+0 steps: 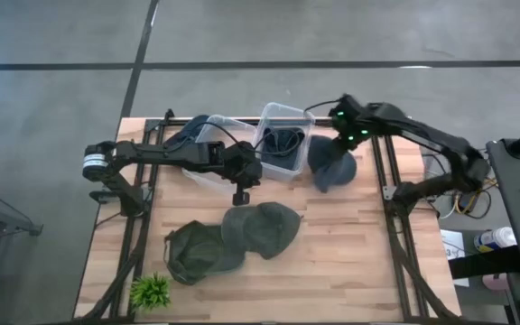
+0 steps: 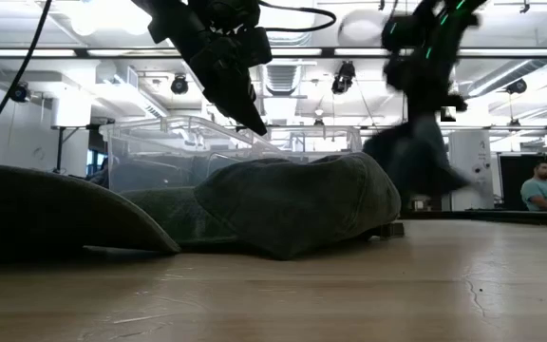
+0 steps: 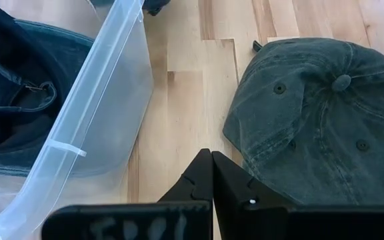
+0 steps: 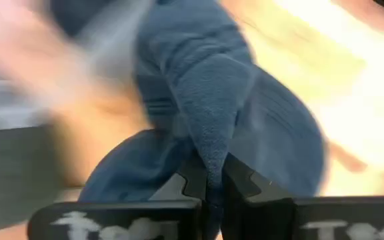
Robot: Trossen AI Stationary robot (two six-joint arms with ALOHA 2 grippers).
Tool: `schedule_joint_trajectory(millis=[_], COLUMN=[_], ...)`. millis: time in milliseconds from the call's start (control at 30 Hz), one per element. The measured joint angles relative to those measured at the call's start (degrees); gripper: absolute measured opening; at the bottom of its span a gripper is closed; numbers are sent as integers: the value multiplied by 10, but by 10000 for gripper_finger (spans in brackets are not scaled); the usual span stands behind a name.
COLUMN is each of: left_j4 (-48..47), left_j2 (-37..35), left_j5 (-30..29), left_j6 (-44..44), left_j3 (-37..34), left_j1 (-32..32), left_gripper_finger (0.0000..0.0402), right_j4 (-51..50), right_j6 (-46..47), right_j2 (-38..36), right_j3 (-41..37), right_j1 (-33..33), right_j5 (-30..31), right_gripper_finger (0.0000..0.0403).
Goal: Pick & Place hat
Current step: Put the right blue cap into the right transparent bin
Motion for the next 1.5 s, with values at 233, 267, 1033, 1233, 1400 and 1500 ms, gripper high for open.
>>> schedule_joint_trajectory(millis=[233,267,1033,1233,1400,1500], left_j4=[29,36,297,298,297,280], left_j2=[0,-1,9,9,8,2], left_j5=[2,2,78,100,146,156], left_j6=[2,2,-114,-137,-154,-153], left_j3=[23,30,88,104,111,111], left_j1=[-1,-1,-17,-24,-40,-53], left_gripper_finger=[0,0,0,0,0,0], right_j4=[6,6,397,423,421,420], right_j6=[174,199,406,406,397,395], right_j2=[-189,-214,-229,-123,-63,-47], right_j3=[2,2,-96,-84,-79,-75], right_j1=[34,41,264,313,325,326], right_j5=[-63,-60,-64,-64,-65,-64], right_gripper_finger=[9,9,9,13,37,58])
